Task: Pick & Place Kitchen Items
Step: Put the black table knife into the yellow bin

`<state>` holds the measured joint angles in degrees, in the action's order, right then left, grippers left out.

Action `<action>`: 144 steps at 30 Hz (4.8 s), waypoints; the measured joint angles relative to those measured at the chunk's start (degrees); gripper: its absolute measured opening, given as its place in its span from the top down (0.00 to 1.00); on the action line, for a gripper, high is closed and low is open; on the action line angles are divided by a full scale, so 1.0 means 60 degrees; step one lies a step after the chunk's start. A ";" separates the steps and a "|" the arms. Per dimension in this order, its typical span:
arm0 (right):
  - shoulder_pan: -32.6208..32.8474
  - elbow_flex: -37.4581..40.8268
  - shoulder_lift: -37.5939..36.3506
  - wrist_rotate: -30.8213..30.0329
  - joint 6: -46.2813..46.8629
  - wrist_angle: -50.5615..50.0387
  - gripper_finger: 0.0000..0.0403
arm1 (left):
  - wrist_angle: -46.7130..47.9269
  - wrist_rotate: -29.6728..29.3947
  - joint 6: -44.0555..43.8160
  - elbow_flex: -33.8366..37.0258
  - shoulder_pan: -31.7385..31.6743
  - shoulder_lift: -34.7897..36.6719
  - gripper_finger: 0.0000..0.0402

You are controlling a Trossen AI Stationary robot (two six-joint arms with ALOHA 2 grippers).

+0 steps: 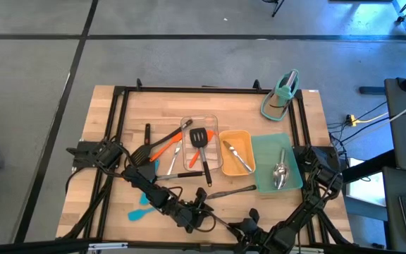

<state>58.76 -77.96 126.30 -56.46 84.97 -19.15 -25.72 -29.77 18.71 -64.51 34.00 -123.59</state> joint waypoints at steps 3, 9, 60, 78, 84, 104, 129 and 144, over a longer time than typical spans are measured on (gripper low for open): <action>0.0000 -0.0029 -0.0001 -0.0087 -0.0029 -0.0003 0.82 | 0.0032 -0.0069 -0.0014 0.0000 -0.0021 0.0000 0.79; 0.0002 -0.0042 -0.0011 -0.0178 -0.0111 -0.0050 0.83 | 0.0578 0.0401 -0.0978 -0.0004 -0.0178 0.0004 0.95; -0.1678 -0.2342 -0.0029 0.3872 -0.3723 -0.2283 0.50 | 0.1317 0.1062 -0.3491 0.0036 0.0506 0.0484 1.00; -0.1974 -0.2335 0.0208 0.4841 -0.3538 -0.2331 0.77 | 0.1248 0.1061 -0.3492 0.0018 0.0521 0.0507 1.00; -0.1974 -0.2335 0.0208 0.4905 -0.3262 -0.2200 0.96 | 0.1251 0.1038 -0.3490 0.0015 0.0555 0.0514 0.99; -0.1785 -0.2645 0.0194 0.4368 -0.2132 -0.1030 0.96 | 0.2378 -0.1133 -0.5183 0.0036 0.2052 0.3095 0.49; -0.2775 -0.9150 -0.0294 0.4646 0.0866 -1.1805 0.96 | 0.2235 -0.5368 -0.3794 0.0011 0.5791 0.5443 0.44; -0.4582 -0.9147 -0.0277 0.5097 -0.0934 -1.1812 0.96 | 0.1629 -0.5357 -0.3314 0.0011 0.5907 0.5464 0.44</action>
<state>31.27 -132.84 124.64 -25.87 79.36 -90.02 -15.95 -61.91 -1.18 -64.45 69.44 -90.80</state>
